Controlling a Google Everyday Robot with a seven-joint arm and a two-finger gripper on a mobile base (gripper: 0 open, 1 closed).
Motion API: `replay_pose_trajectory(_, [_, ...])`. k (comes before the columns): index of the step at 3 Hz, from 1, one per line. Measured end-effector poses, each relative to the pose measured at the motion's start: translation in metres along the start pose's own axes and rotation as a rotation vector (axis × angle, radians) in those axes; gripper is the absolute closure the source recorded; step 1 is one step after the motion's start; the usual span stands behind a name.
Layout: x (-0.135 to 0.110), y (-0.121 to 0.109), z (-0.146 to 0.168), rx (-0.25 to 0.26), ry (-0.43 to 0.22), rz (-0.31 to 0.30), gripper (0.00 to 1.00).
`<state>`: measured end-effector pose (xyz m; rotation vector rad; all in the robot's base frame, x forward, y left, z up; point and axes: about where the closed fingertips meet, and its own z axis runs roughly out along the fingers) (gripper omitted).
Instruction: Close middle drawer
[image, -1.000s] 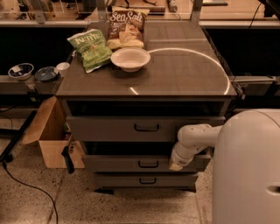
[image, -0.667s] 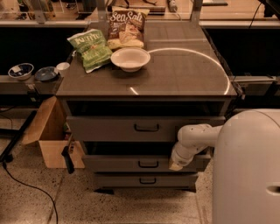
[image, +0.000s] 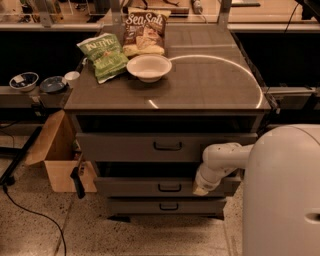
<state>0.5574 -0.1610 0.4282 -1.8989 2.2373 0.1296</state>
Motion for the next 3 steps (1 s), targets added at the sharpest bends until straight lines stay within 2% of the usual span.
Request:
replay_pose_trajectory(1, [0.019,0.031,-0.007,-0.001,0.0,0.042,0.2])
replay_pose_trajectory(2, [0.039,0.061,-0.011,-0.019,0.007,0.086,0.0])
replay_pose_trajectory(3, [0.039,0.061,-0.011,-0.019,0.007,0.086,0.0])
